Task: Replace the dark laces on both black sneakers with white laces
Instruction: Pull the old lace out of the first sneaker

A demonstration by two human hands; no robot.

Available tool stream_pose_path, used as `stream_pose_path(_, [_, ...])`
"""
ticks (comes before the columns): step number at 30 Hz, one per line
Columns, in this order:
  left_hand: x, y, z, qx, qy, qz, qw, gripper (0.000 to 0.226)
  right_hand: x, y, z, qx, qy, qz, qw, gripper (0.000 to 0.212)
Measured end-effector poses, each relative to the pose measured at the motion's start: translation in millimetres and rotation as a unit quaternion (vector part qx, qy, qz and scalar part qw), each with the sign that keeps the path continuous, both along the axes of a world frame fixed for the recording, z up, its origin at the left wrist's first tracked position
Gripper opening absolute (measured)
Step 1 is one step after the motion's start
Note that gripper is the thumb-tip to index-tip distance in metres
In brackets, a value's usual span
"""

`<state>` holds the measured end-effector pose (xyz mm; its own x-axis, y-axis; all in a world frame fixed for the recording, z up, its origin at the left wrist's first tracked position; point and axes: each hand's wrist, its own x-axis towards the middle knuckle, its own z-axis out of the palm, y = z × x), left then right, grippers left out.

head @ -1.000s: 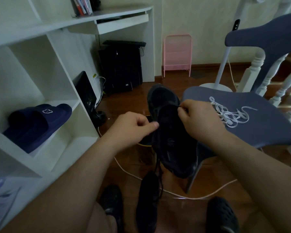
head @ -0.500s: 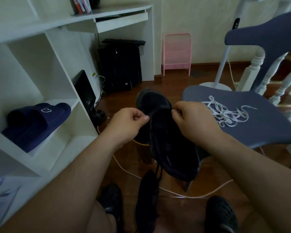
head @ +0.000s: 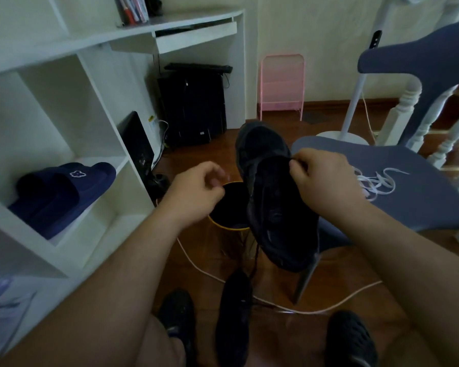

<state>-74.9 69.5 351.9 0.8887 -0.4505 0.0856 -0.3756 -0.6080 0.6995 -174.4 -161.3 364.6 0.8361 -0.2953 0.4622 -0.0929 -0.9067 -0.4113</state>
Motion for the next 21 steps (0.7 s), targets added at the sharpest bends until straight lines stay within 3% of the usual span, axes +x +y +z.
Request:
stream_pose_path(2, [-8.0,-15.1,1.1,-0.076,-0.057,0.004,0.996,0.019,1.2,5.5,0.1,-0.006,0.001,0.004,1.000,0.024])
stream_pose_path(5, [-12.9,-28.2,-5.7,-0.055,-0.103,-0.022,0.993,0.016,2.7,12.6,-1.3,-0.037,-0.006,0.021,0.999,0.026])
stream_pose_path(9, [-9.7,-31.8,-13.4,-0.036,-0.107,-0.020,0.993,0.006,1.5,12.1,-3.2,-0.056,-0.005,0.025,0.998,0.027])
stream_pose_path(15, [-3.2,-26.6,-19.3,-0.018,-0.060,-0.015,0.998,0.012,-0.1,9.8,-5.3,-0.062,0.003,0.030,0.998,0.028])
stream_pose_path(18, [11.3,-13.8,-20.0,0.145,-0.032,0.043,0.988,0.019,-0.2,-0.5,1.3,-0.032,-0.002,0.005,0.999,0.028])
stream_pose_path(21, [21.0,0.1,-22.5,0.315,0.127,-0.006,0.941,0.025,-2.2,-11.0,7.8,-0.008,-0.026,-0.012,1.000,0.026])
